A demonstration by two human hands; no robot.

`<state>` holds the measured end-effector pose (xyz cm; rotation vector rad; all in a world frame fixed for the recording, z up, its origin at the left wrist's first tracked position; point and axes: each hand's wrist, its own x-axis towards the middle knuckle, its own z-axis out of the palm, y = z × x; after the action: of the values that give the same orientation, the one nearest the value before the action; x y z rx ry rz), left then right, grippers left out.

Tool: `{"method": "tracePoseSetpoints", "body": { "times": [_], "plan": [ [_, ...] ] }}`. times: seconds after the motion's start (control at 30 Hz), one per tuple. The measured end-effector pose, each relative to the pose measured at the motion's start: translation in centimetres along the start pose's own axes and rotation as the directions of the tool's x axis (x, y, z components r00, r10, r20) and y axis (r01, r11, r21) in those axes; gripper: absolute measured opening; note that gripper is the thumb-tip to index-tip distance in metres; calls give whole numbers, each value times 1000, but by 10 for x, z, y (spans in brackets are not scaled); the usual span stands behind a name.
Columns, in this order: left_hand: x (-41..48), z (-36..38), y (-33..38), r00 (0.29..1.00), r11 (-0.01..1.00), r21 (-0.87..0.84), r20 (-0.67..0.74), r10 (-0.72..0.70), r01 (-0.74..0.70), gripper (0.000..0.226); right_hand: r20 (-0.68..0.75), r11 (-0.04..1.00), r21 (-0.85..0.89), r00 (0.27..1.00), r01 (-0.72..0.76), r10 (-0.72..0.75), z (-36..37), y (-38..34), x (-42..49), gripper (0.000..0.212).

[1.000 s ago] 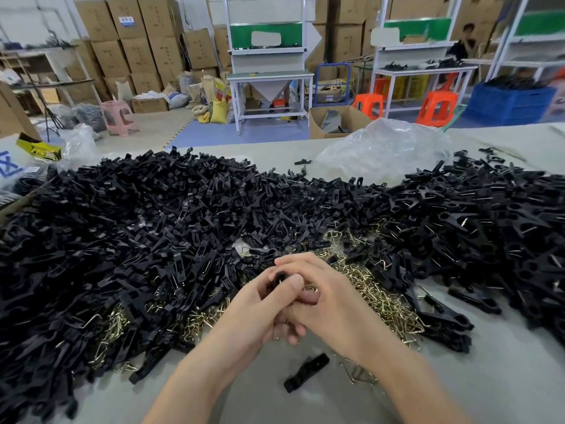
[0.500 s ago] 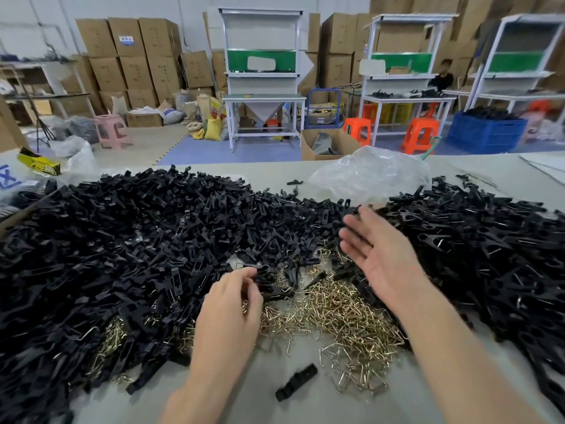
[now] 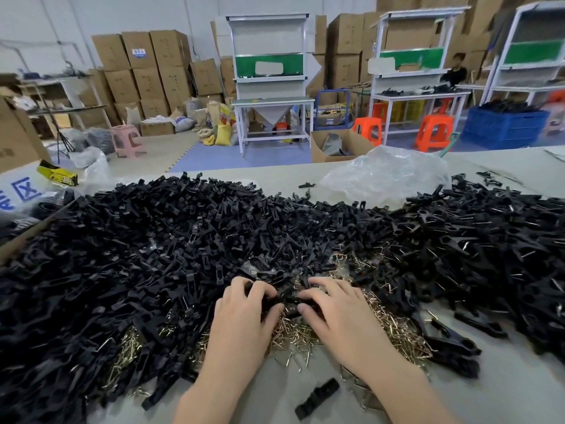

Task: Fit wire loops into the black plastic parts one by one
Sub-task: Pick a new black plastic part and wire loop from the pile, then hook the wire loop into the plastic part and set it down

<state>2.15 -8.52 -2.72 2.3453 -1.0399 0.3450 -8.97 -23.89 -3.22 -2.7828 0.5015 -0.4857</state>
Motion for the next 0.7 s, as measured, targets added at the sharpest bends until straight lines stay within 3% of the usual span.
{"method": "tracePoseSetpoints", "body": {
  "times": [0.1, 0.3, 0.47, 0.57, 0.7],
  "plan": [
    [0, -1, 0, 999, 999, 31, -32, 29, -28, 18, 3, 1000, -2, 1000, 8, -8, -2, -2, -1, 55],
    [0, -5, 2, 997, 997, 22, -27, 74, -74, 17, -68, 994, 64, 994, 89, -84, -9, -11, -4, 47],
    [-2, -12, 11, 989, 973, -180, 6, 146, -142, 22, -179, 884, 456, 984, 104, -23, -14, -18, -3, 28],
    [-5, -12, 14, 987, 958, -243, -1, 159, -155, 22, -208, 836, 537, 978, 115, -1, -16, -19, -3, 30],
    [-6, -11, 13, 993, 959, -266, 35, 116, -102, 18, -95, 809, 587, 995, 28, 35, -18, -18, -3, 36]
  ]
}}
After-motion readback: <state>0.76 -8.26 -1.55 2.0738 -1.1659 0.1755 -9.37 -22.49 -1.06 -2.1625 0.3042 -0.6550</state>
